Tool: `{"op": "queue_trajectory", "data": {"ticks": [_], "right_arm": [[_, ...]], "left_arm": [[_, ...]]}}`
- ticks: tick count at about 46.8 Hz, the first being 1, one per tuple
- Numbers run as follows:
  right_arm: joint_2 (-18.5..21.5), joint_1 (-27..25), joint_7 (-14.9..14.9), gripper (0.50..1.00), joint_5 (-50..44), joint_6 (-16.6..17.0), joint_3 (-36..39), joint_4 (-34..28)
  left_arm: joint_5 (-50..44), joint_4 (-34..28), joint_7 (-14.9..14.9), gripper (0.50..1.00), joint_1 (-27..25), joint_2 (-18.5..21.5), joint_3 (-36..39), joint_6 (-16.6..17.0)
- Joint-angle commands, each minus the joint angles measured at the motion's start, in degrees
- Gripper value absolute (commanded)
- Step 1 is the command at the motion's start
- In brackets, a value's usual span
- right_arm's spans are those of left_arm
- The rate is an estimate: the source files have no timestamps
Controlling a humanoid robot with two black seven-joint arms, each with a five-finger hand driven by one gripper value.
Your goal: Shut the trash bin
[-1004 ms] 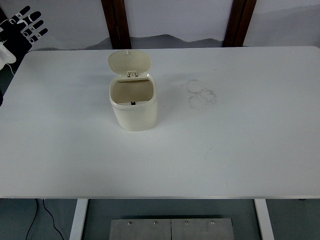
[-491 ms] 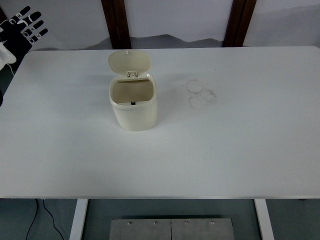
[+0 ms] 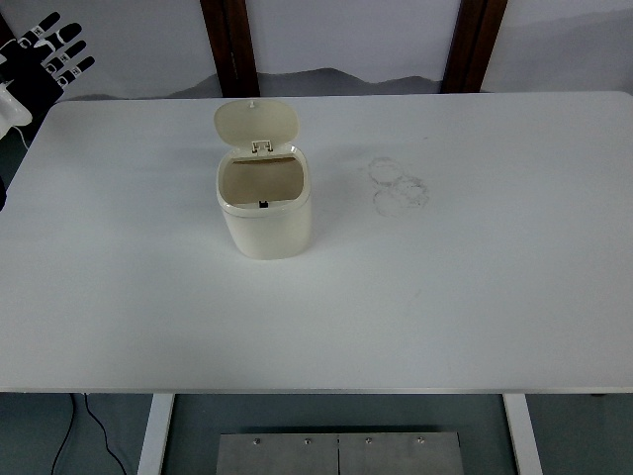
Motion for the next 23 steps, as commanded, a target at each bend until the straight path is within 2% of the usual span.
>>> {"op": "queue_trajectory", "data": {"ticks": [1, 23], "right_arm": [[0.0, 0.0, 0.01, 0.995, -0.01, -0.01, 0.0, 0.0], [0.0, 0.0, 0.01, 0.995, -0.01, -0.01, 0.0, 0.0]], "left_arm": [[0.0, 0.01, 0.0, 1.0, 0.0, 0.09, 0.0, 0.1], [0.0, -0.08, 0.18, 1.0, -0.44, 0.0, 0.09, 0.45]]}}
